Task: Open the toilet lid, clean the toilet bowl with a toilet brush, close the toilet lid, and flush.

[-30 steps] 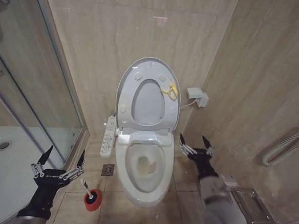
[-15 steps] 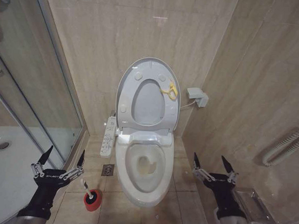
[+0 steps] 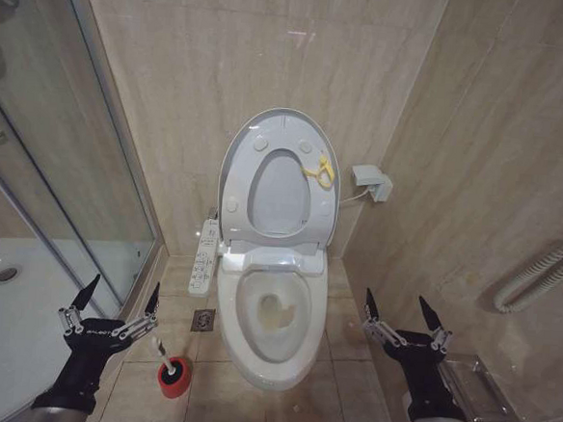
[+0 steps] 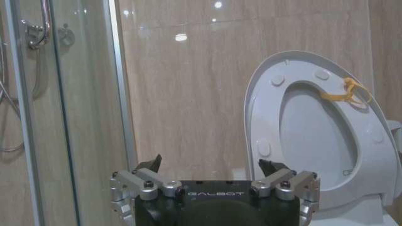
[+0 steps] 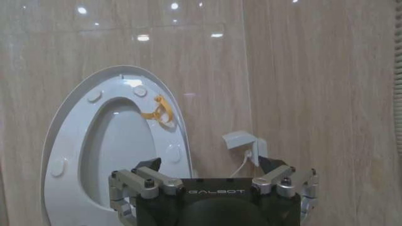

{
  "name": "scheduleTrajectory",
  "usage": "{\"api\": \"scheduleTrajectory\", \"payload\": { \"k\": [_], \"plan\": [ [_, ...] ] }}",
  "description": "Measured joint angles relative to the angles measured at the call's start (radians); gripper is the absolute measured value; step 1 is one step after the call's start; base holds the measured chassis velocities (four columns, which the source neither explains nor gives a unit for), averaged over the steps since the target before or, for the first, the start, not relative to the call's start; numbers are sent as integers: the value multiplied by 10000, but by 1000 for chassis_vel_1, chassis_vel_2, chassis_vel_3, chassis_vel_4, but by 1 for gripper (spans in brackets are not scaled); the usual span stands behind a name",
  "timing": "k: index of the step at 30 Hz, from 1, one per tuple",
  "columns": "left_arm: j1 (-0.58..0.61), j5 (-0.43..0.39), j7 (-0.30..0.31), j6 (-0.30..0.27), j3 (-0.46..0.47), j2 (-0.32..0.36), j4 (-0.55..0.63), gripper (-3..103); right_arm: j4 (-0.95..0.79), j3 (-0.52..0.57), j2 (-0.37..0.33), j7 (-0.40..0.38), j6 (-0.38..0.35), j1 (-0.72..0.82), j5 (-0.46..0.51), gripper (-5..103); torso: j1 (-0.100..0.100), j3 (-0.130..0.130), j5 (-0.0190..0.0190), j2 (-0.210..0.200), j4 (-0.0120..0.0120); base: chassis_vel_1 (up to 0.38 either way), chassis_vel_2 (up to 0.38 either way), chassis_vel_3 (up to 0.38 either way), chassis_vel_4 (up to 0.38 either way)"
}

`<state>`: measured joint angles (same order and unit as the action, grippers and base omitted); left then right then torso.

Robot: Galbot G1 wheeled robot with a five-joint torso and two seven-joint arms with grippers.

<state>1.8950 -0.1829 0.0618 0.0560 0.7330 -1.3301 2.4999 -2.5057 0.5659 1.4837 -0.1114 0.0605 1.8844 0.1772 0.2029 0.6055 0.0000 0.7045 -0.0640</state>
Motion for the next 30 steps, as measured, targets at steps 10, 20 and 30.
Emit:
{"api": "scheduleTrajectory", "payload": {
  "k": [10, 20, 30],
  "plan": [
    [0, 0, 0, 0, 0, 0, 0, 100, 17, 155, -35, -28, 150, 75, -36, 100, 0, 0, 0, 0, 0, 0, 0, 0, 0],
    [0, 0, 0, 0, 0, 0, 0, 100, 39, 155, -43, -43, 139, 63, -31, 100, 0, 0, 0, 0, 0, 0, 0, 0, 0],
    [0, 0, 0, 0, 0, 0, 0, 100, 48, 152, -47, -49, 134, 58, -24, 100, 0, 0, 0, 0, 0, 0, 0, 0, 0]
  ]
}}
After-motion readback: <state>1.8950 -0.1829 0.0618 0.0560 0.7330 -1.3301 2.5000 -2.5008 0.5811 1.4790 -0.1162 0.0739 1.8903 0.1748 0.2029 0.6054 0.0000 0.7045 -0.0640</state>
